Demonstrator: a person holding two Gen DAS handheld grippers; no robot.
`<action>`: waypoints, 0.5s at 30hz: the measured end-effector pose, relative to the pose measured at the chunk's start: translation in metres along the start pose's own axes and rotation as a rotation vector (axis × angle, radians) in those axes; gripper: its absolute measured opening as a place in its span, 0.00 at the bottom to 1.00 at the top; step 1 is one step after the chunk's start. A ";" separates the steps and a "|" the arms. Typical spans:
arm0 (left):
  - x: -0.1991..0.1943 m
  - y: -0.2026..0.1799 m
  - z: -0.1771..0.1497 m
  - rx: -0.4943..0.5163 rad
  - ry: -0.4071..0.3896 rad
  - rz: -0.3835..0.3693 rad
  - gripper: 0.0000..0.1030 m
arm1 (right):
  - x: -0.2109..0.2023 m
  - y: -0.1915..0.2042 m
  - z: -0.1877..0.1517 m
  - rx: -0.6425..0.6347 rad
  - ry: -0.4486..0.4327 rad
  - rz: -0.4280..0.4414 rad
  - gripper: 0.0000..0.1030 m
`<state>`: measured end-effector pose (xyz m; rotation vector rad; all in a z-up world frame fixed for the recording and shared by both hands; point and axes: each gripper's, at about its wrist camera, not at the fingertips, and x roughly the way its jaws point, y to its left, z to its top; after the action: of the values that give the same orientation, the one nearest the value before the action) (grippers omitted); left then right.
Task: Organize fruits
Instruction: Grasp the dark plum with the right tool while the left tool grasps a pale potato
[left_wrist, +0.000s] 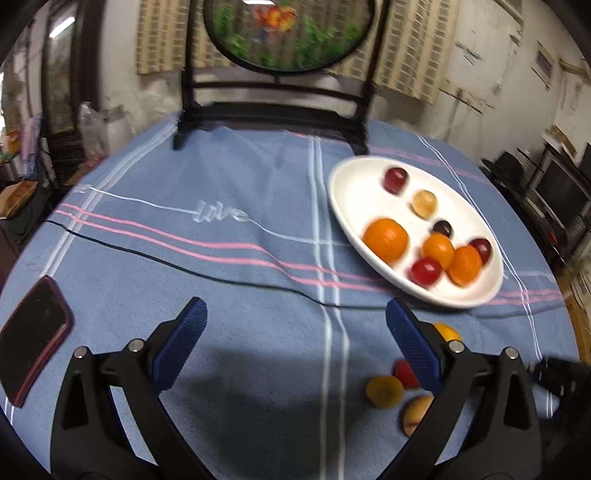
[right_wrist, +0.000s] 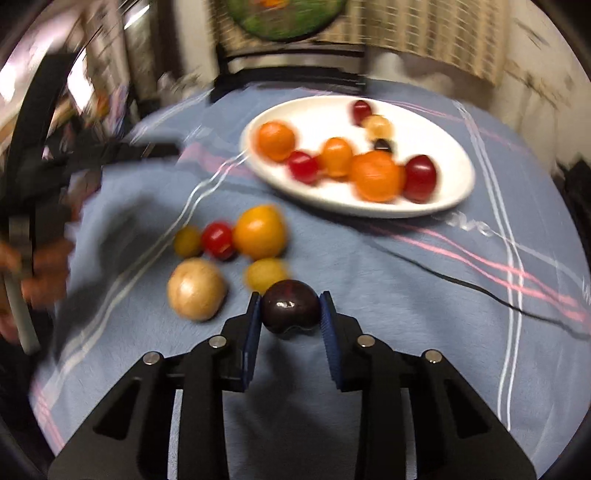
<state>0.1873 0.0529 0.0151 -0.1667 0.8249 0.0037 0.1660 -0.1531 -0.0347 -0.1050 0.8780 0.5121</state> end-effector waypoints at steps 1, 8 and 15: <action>-0.001 -0.002 -0.003 0.010 0.025 -0.043 0.96 | -0.001 -0.010 0.002 0.049 -0.003 -0.002 0.31; -0.024 -0.052 -0.070 0.177 0.103 -0.216 0.87 | 0.001 -0.040 0.002 0.205 0.013 -0.024 0.31; -0.005 -0.078 -0.081 0.233 0.180 -0.222 0.48 | -0.003 -0.034 0.000 0.188 0.004 -0.032 0.31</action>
<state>0.1304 -0.0357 -0.0236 -0.0380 0.9752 -0.3188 0.1805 -0.1838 -0.0367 0.0511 0.9226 0.3976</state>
